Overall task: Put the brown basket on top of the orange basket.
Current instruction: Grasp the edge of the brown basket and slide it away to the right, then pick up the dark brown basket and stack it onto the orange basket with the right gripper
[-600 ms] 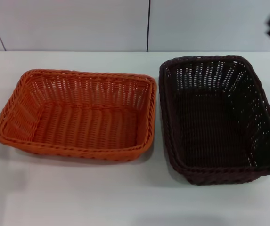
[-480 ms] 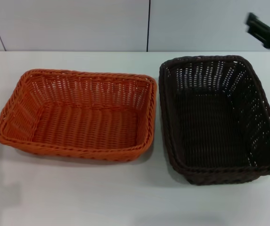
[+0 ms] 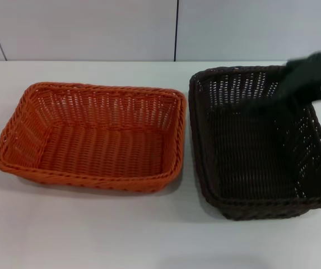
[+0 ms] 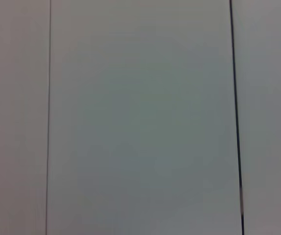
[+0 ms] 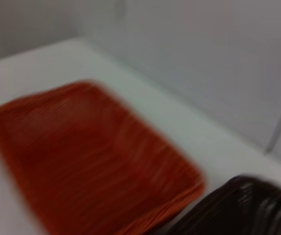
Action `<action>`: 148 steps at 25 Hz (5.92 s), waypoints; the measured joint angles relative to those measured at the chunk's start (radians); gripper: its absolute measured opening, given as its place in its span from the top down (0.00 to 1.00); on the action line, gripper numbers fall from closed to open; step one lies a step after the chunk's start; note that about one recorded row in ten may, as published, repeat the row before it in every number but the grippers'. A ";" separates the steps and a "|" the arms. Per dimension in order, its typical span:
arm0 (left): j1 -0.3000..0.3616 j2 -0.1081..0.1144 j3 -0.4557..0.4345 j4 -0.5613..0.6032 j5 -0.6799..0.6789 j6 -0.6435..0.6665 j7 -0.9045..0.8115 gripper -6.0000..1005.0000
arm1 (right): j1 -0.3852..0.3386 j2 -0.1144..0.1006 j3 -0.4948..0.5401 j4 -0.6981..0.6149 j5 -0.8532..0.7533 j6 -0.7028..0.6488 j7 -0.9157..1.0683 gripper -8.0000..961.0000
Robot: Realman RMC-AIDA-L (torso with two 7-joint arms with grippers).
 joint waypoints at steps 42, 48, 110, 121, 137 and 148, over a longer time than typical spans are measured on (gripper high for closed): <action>-0.128 -0.004 0.039 0.180 -0.085 -0.022 -0.027 0.25 | 0.212 0.021 -0.213 0.435 -0.252 -0.219 -0.149 0.26; -0.129 -0.002 0.039 0.181 -0.082 -0.022 -0.027 0.25 | 0.205 0.022 -0.253 0.428 -0.274 -0.195 -0.144 0.27; -0.141 -0.003 0.044 0.243 -0.082 0.022 -0.060 0.25 | 0.236 0.024 -0.585 -0.082 -0.567 -0.048 -0.271 0.85; -0.148 -0.003 0.040 0.261 -0.089 0.054 -0.104 0.25 | 0.124 0.025 -0.689 -0.079 -0.568 0.107 -0.782 0.83; -0.175 -0.005 0.042 0.262 -0.102 0.039 -0.104 0.25 | 0.049 0.025 -0.748 0.027 -0.567 0.346 -0.992 0.79; -0.175 -0.005 0.047 0.262 -0.102 0.032 -0.104 0.25 | 0.047 0.026 -0.801 0.109 -0.565 0.436 -0.991 0.76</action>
